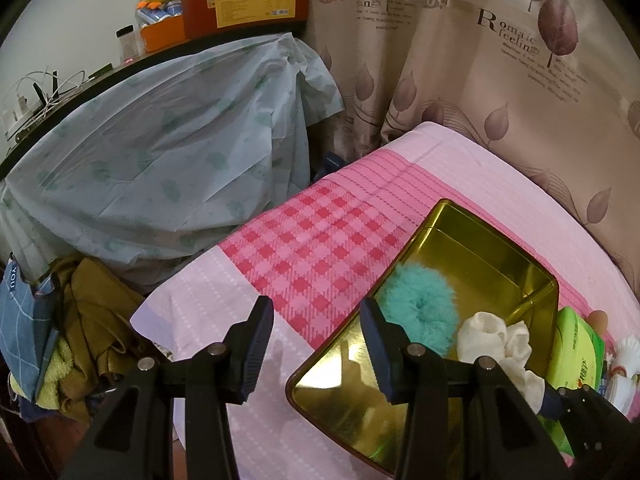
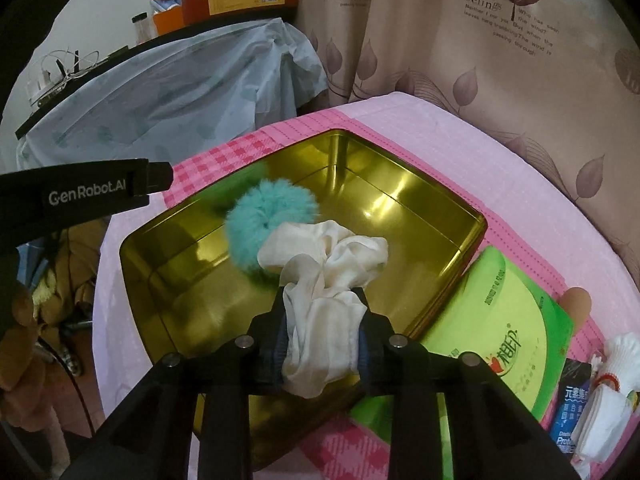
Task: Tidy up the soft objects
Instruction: 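Carry the cream scrunchie into the gold tin and open the right gripper, then move the right gripper to the yellow duck plush and grasp it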
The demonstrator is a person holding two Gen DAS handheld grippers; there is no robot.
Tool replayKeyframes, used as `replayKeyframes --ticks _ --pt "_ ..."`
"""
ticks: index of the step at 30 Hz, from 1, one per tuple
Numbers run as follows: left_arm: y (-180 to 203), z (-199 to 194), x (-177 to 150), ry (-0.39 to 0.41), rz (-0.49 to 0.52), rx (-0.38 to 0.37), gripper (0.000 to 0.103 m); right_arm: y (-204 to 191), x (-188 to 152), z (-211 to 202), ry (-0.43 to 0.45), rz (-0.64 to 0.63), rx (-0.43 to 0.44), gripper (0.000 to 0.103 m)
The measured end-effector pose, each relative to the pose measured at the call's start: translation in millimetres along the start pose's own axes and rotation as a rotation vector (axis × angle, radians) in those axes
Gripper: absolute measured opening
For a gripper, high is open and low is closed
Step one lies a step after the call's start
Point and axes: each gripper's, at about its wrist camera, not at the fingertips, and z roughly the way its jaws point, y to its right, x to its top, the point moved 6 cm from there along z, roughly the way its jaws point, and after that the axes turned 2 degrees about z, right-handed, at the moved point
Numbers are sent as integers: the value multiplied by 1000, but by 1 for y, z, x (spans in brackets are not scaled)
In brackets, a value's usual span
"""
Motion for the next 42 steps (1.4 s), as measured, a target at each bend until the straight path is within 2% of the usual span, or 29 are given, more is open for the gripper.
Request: replayKeyframes --ticks 3,8,15,25,32,42 --pt "1 1 0 0 3 -5 46 -1 1 -1 9 0 -1 41" --pt "4 0 0 1 9 -13 46 -3 2 -8 30 -6 -6 54" --pt "10 -3 0 12 27 -36 46 0 7 -32 75 11 11 57" --pt "25 -11 0 33 71 -91 46 22 1 -76 144 28 -25 59" --pt "31 -12 -1 32 97 -102 46 66 -21 -104 162 90 -92 60" --pt "39 -15 -4 41 130 -101 46 168 -70 -153 165 238 -250 61"
